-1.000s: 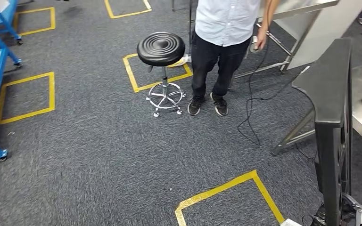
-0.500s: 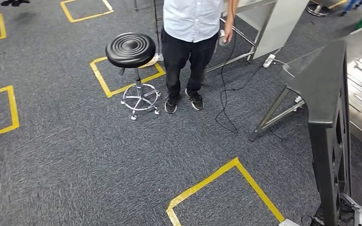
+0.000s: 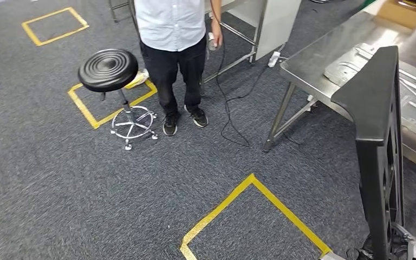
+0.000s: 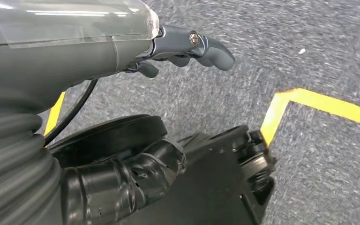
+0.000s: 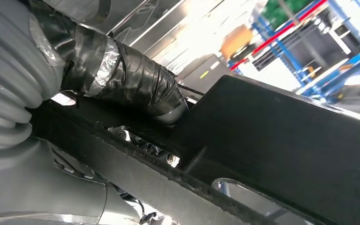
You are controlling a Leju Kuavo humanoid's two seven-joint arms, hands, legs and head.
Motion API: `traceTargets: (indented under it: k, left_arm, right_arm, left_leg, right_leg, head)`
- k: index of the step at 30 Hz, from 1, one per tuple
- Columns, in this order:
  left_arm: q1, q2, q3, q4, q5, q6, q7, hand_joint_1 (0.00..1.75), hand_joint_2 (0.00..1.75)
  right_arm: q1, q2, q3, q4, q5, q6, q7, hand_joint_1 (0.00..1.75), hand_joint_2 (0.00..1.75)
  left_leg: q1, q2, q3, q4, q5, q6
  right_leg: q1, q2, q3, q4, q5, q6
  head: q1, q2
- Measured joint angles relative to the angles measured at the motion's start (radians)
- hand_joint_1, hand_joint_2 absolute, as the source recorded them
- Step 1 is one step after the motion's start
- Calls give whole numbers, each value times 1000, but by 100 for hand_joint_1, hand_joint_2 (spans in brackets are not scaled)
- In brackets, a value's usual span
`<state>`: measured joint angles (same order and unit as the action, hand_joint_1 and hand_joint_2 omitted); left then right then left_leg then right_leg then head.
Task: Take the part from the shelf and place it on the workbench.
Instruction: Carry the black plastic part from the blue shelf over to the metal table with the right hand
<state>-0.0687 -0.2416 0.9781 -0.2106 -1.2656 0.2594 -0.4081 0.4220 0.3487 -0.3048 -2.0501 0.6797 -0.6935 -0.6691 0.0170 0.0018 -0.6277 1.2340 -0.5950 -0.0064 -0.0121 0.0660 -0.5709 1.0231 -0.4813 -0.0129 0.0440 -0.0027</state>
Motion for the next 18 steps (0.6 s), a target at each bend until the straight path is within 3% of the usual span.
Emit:
traceTargets:
  k: [2, 4, 5, 7, 9, 11, 13, 14, 16, 18]
  left_arm:
    - [-1, 0, 1, 0, 0, 0, -1, 0, 175]
    - [-1, 0, 2, 0, 0, 0, -1, 0, 175]
    - [-1, 0, 2, 0, 0, 0, -2, 0, 175]
    - [-1, 0, 2, 0, 0, -1, -4, 0, 175]
    - [-3, 0, 3, 0, 0, -2, -10, 0, 175]
    - [-3, -1, 3, 0, 0, -3, -16, 0, 175]
    - [0, 0, 3, 0, 0, -4, -19, 0, 175]
    - [0, 0, 3, 0, 0, -4, -20, 0, 175]
    - [-1, 0, 3, 0, 0, -5, -21, 0, 175]
    - [-2, -2, 3, 0, 0, -5, -22, 0, 175]
  right_arm:
    - [-1, 0, 0, 0, 0, 0, 0, 175, 175]
    - [-2, 0, 0, 0, 0, 0, 0, 175, 175]
    - [-2, 0, 0, 0, 0, 0, 0, 175, 175]
    - [-1, 0, 0, 0, 0, 0, 0, 175, 175]
    - [0, 0, 0, 0, 0, 0, 0, 175, 175]
    - [-2, 0, 0, 0, 0, 0, -1, 175, 175]
    - [-3, 0, 0, 0, 0, 0, -2, 175, 175]
    - [-2, 0, 0, 1, 0, 0, -2, 175, 175]
    - [-2, 0, 0, 2, 0, 0, -3, 175, 175]
    - [-2, 0, 0, 1, 0, 0, -3, 175, 175]
  left_leg:
    - [4, -50, 45, -125, 64, 6]
    - [6, -93, 66, -186, 81, 13]
    - [4, -93, 68, -190, 79, 16]
    - [2, -70, 71, -196, 84, 28]
    - [5, -43, 77, -207, 89, 41]
    - [4, -15, 80, -211, 89, 48]
    - [2, 15, 80, -211, 86, 50]
    - [1, 29, 82, -211, 84, 50]
    - [0, 56, 88, -211, 79, 48]
    - [-4, 74, 97, -211, 73, 43]
  right_leg:
    - [1, 25, -5, 12, -6, 8]
    - [-1, 47, -17, 22, -7, 20]
    - [-2, 57, -22, 23, -6, 26]
    - [-9, 70, -26, 19, -3, 39]
    - [-7, 27, -43, 56, -25, 50]
    - [-4, -37, -97, 166, -81, 56]
    - [-4, -58, -151, 271, -118, 60]
    - [-4, -60, -156, 281, -111, 59]
    - [-1, -74, -106, 191, -53, 50]
    - [10, -112, -36, 61, -8, 35]
  head:
    - [0, 0]
    - [0, 0]
    - [0, 0]
    - [0, 0]
    - [2, 0]
    - [3, 0]
    - [3, 0]
    - [3, 0]
    - [3, 0]
    - [3, 0]
